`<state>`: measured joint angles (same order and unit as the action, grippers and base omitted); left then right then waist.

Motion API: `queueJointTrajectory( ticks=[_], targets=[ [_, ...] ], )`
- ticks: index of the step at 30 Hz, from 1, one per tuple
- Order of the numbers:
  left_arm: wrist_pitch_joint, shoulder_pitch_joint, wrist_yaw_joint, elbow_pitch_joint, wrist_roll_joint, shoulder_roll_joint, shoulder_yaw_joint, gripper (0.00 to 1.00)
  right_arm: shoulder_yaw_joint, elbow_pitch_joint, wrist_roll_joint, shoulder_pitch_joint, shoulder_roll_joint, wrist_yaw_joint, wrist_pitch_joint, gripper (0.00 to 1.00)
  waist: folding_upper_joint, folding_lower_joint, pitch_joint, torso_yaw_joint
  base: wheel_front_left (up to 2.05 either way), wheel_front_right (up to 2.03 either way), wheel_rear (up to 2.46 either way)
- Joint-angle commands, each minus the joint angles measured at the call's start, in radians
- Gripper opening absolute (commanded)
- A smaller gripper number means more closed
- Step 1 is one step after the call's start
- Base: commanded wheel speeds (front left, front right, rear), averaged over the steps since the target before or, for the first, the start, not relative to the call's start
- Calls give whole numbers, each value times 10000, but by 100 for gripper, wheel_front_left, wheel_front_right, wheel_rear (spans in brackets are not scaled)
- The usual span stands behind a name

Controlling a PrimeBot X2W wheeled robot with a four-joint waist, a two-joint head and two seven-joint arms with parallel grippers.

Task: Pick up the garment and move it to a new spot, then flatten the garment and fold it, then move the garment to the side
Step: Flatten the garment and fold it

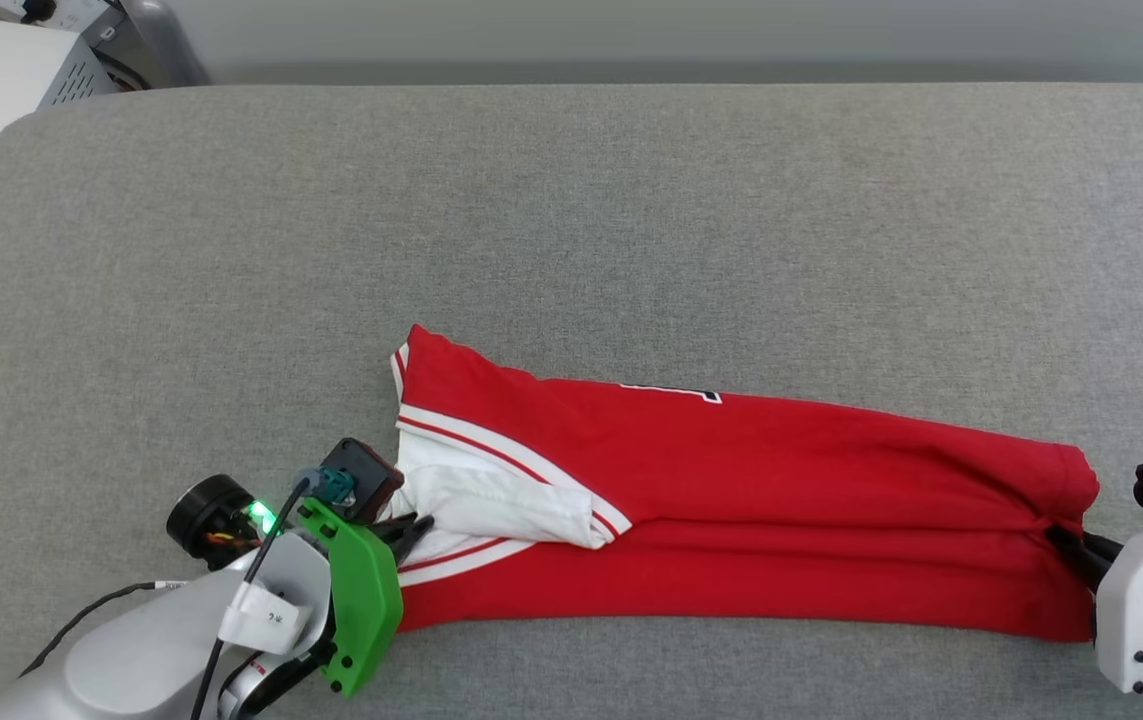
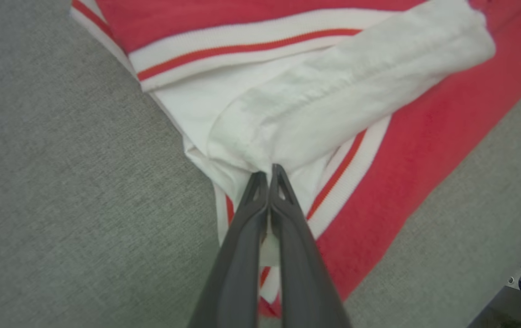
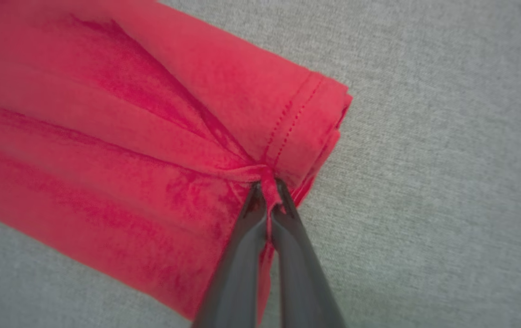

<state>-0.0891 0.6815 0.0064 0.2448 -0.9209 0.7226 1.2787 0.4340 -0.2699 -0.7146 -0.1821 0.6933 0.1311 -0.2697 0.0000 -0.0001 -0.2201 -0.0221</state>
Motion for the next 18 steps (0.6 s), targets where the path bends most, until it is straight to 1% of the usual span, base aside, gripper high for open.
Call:
queueJointTrajectory(
  ticks=[1,2,3,4,8,10,14,15,18],
  targets=[
    [193,-214,138,117,-37,-72,-112,0,-36,-61,38,199,-122,-4,-33,0,0,1,-34,1,0,0,0],
    [337,-264,211,159,-76,-103,-184,39,-93,-43,54,215,-149,-4,14,8,0,1,-18,6,0,0,0],
    [543,-313,342,207,-52,-115,-259,100,-188,-1,108,229,-162,-4,106,89,0,1,34,14,0,0,0],
    [714,-350,466,238,2,-99,-310,100,-284,46,134,241,-183,-4,189,100,0,1,89,26,0,0,0],
    [1710,-663,1163,123,48,5,-732,100,-664,535,98,432,-130,-4,329,100,0,1,390,26,0,0,0],
    [2260,-882,1603,-20,21,80,-1004,100,-926,901,-22,560,-50,-4,297,100,0,1,533,26,0,0,0],
    [3193,-1241,2694,-300,313,184,-1544,100,-1542,1580,-265,765,214,-4,-23,100,0,1,694,9,0,0,0],
    [3337,-1371,3004,-455,391,193,-1776,100,-1680,1744,-332,827,312,-4,-191,100,0,1,719,-5,0,0,0],
    [3484,-1766,3685,-840,738,205,-2374,100,-2152,2001,-558,957,551,-4,-662,100,0,1,715,-85,0,0,0]
  ],
)
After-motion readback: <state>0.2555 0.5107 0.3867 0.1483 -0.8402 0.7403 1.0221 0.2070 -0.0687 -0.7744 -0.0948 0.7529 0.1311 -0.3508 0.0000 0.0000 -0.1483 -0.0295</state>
